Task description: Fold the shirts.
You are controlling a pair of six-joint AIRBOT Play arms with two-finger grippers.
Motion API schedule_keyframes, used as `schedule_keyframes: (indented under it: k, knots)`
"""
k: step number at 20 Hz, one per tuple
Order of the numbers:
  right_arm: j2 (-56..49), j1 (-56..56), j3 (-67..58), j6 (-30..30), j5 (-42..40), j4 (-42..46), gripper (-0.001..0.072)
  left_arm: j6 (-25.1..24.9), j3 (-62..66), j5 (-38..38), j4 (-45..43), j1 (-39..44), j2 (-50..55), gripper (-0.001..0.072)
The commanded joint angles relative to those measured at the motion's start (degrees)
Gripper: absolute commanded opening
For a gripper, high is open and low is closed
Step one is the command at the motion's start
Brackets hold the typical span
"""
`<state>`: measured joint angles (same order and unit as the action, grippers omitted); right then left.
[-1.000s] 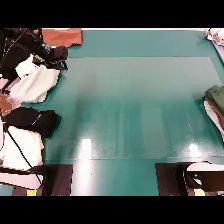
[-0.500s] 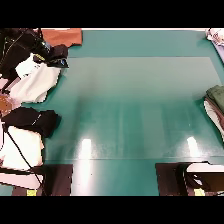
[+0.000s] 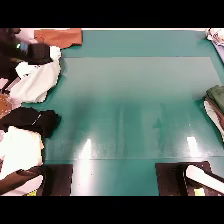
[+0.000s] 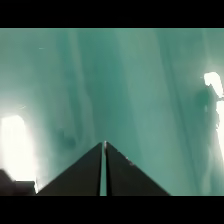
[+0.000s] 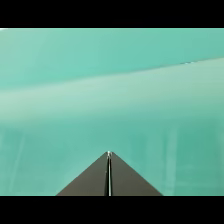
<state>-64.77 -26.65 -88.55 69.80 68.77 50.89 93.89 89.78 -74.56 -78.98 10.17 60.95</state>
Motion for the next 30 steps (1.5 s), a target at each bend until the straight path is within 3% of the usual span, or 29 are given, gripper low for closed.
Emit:
schedule_keyframes:
  k: [1,4,11,20,30]
  knots:
    - [9.18,11.1,16.33,-8.37,-5.84,4.0,0.0021,-0.81,-24.17,15.74,-2.38,0.02,-18.21,0.0055]
    - [16.39,17.88,28.83,-8.41,-8.79,10.78,0.002,-0.81,-36.74,19.5,-2.45,0.02,-27.19,0.0055]
    - [30.56,20.48,50.49,-8.39,-16.11,8.83,0.0022,-0.92,-44.48,19.67,-3.78,0.02,-29.59,0.0055]
    - [42.64,20.26,59.8,-8.37,-21.94,9.16,0.0022,-0.9,-44.48,21.0,-3.56,0.02,-29.59,0.0055]
    - [51.19,20.26,60.78,-8.39,-24.02,9.29,0.0022,-0.79,-44.48,21.68,-3.28,0.02,-29.59,0.0055]
